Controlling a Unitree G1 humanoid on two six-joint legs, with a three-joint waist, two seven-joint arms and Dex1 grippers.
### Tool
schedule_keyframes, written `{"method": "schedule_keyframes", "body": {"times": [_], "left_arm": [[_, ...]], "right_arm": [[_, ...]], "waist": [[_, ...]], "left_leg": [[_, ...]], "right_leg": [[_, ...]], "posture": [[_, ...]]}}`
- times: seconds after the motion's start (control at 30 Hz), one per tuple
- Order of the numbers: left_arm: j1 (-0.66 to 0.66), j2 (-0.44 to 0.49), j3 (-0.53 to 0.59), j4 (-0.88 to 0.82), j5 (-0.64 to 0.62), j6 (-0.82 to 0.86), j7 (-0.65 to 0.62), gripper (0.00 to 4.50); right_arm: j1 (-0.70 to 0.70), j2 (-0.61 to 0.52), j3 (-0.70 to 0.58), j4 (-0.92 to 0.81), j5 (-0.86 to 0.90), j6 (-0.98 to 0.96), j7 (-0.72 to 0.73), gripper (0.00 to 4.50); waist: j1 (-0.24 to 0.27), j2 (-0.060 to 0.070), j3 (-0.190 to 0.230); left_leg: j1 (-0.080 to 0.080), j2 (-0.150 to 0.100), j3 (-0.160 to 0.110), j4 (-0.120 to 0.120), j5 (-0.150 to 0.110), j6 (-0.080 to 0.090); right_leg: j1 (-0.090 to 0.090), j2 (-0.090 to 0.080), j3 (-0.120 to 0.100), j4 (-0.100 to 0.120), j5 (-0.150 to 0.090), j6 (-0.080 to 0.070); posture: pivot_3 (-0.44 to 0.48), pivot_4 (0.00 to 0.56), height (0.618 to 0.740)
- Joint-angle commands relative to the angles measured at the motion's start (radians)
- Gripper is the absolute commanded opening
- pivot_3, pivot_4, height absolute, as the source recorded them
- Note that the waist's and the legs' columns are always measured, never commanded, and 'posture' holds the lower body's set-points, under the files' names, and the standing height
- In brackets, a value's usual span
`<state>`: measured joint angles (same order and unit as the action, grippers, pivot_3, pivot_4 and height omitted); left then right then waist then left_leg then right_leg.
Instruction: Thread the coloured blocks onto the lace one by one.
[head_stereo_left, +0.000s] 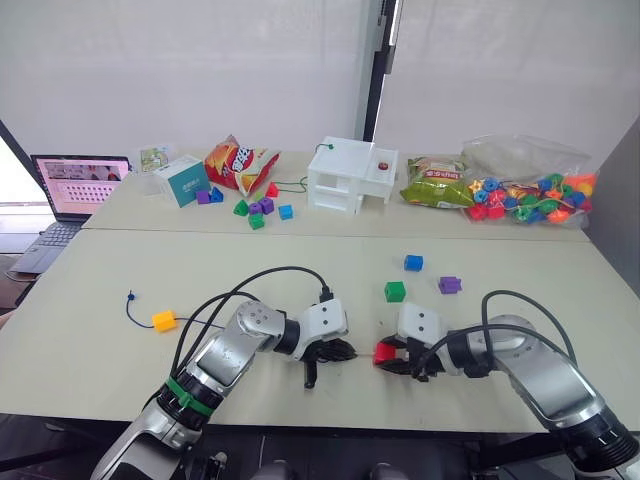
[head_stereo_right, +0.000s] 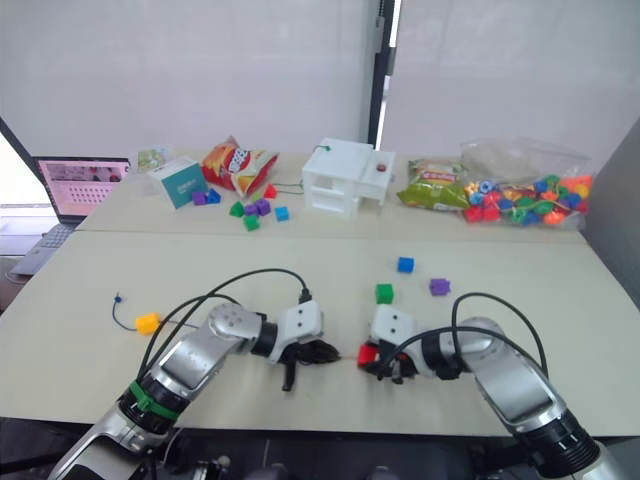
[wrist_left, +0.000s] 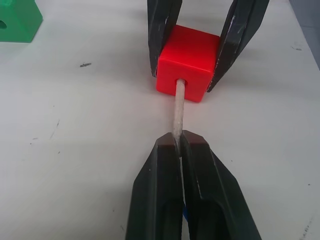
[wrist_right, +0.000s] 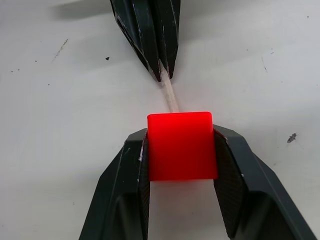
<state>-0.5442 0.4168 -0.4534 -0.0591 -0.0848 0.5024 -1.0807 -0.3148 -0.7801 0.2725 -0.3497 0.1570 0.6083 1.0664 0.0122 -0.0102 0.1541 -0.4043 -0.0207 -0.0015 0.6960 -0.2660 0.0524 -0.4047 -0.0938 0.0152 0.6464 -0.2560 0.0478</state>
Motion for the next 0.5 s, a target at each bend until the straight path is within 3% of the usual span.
{"method": "schedule_keyframes", "body": {"times": [0.03,0.5], "left_arm": [[-0.028,0.009,0.068,-0.082,-0.032,-0.01,0.022,0.02],[0.002,0.073,0.091,-0.167,-0.089,0.08,0.055,0.02]], "right_arm": [[0.016,-0.018,0.057,-0.023,0.008,-0.004,0.048,1.18],[-0.007,-0.054,0.081,0.0,0.022,-0.039,0.108,1.18]], "waist": [[0.0,0.0,0.0],[0.0,0.0,0.0]], "left_leg": [[0.0,0.0,0.0,0.0,0.0,0.0],[0.0,0.0,0.0,0.0,0.0,0.0]], "right_leg": [[0.0,0.0,0.0,0.0,0.0,0.0],[0.0,0.0,0.0,0.0,0.0,0.0]], "posture": [[0.0,0.15,0.74],[0.0,0.15,0.74]]}}
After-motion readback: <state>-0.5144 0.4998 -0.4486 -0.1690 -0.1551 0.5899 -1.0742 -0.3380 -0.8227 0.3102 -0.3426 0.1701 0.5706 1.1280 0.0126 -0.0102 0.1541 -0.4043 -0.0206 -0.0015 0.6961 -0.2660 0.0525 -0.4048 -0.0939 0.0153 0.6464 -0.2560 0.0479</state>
